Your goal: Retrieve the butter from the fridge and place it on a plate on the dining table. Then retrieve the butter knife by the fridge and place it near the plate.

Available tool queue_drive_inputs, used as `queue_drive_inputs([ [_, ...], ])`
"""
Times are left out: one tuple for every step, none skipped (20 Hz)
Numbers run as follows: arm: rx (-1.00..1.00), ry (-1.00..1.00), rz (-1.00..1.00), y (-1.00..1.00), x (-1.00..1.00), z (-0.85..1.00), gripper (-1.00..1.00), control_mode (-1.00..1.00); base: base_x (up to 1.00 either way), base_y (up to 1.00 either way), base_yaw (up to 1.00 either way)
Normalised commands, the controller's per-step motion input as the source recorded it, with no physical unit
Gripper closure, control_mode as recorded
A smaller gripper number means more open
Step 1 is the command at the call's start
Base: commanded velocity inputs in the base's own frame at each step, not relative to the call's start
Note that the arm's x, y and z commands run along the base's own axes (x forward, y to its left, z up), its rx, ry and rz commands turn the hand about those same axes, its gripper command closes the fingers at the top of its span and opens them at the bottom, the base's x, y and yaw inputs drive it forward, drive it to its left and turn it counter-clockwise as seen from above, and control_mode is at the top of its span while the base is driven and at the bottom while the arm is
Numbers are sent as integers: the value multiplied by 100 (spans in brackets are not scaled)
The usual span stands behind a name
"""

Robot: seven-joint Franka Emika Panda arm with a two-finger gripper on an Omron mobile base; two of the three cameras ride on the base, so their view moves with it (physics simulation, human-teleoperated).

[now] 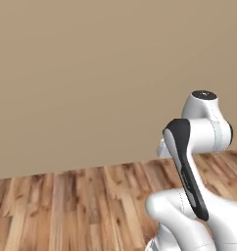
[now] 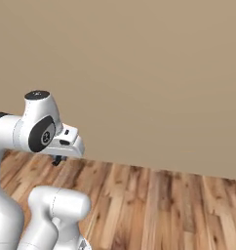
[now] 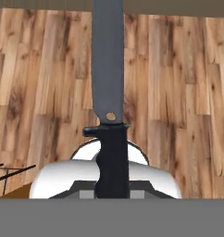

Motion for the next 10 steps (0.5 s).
queue_drive_inputs([
  [0,0,0,0,0,0,100,100,100,0,44],
  [0,0,0,0,0,0,100,100,100,-9,52],
  [0,0,0,0,0,0,100,100,100,-11,60],
  [0,0,0,0,0,0,100,100,100,-16,66],
  [0,0,0,0,0,0,100,100,100,-15,71],
  [0,0,0,0,0,0,100,100,100,-14,75],
  [0,0,0,0,0,0,100,100,100,-14,79],
  [0,0,0,0,0,0,100,100,94,-12,81],
  [0,0,0,0,0,0,100,100,90,-14,82],
  [0,0,0,0,0,0,100,100,86,-15,82],
])
